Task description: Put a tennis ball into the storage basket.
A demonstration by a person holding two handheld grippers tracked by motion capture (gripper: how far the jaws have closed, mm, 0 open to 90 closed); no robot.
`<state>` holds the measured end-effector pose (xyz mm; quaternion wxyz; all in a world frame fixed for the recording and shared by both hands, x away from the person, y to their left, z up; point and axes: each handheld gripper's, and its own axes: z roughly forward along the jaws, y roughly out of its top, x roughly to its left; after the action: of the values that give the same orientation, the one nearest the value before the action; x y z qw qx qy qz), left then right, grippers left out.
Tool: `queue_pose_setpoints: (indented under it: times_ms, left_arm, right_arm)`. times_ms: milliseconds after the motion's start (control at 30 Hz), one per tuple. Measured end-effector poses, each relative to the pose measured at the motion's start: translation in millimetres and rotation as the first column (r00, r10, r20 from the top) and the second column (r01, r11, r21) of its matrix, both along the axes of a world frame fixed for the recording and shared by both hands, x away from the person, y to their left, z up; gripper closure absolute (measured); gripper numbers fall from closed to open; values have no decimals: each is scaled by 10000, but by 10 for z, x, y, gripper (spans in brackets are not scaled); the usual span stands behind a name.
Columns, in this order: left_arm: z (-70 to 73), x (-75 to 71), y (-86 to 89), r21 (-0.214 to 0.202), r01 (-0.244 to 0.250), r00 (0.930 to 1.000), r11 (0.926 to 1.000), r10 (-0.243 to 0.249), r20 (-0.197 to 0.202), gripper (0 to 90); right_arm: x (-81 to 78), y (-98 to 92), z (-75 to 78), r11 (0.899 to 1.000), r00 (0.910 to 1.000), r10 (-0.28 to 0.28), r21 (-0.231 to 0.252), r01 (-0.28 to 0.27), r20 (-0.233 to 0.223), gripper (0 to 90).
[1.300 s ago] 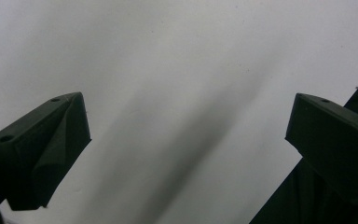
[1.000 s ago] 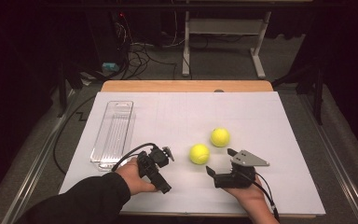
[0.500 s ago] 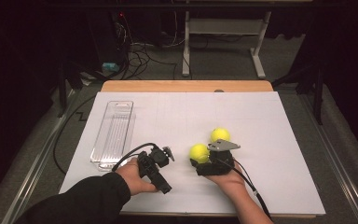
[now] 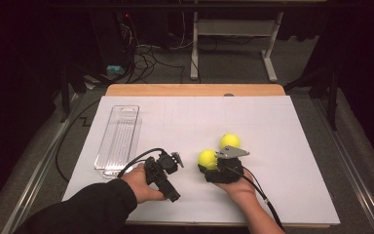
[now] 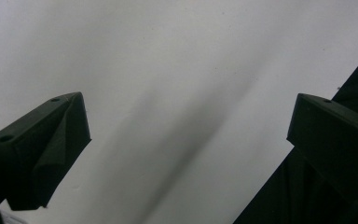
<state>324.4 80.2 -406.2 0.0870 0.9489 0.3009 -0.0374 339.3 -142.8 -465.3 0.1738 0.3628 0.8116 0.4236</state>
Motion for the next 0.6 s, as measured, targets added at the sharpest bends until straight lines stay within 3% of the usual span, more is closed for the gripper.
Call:
queue_pose_setpoints:
  times_ms: [267,600]
  left_arm:
    - [56,9,24,-103,-104,9999,9999,104,29,1]
    - [151,2,10,-181,-71,9999,9998,73,84,4]
  right_arm:
    - [-231,-39,89,9956,9971,193,896,-259,738,275]
    - [-401,25,16,9944,9943,758,677,-810,756,275]
